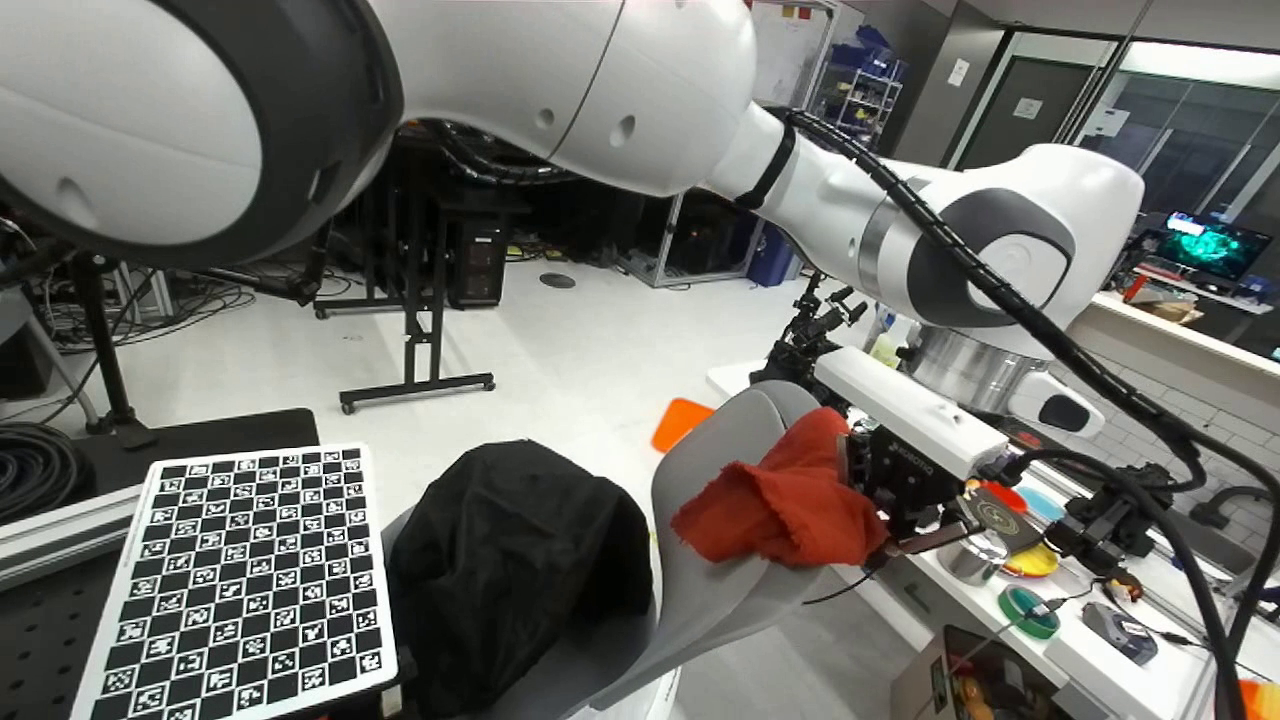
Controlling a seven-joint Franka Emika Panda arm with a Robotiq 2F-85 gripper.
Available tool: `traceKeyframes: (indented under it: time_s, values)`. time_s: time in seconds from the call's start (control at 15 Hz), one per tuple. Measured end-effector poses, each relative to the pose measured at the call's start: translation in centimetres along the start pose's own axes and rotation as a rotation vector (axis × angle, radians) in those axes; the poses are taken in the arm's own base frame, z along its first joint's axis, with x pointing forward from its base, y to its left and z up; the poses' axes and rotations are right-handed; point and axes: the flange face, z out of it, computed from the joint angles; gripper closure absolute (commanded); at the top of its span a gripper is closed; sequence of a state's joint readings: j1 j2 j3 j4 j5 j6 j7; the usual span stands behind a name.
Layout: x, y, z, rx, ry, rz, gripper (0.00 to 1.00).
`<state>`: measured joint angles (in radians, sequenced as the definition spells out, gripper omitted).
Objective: Lift the towel and bag from the seat and put them on the head seat
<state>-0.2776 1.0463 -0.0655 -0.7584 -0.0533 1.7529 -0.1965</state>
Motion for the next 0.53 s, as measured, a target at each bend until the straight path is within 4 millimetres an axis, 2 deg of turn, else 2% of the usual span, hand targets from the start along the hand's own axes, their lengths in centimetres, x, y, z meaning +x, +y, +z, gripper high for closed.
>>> traceKeyframes:
  time_s: [0.33,0.4,0.53]
  values:
    - [0.0,-1.1,-0.4,0.002,-0.018,-0.014,0.05]
    - [0.1,-1.4,-0.6,0.002,-0.017,-0.018,0.01]
    - [0.4,-2.2,-1.3,-0.002,-0.002,-0.028,0.00]
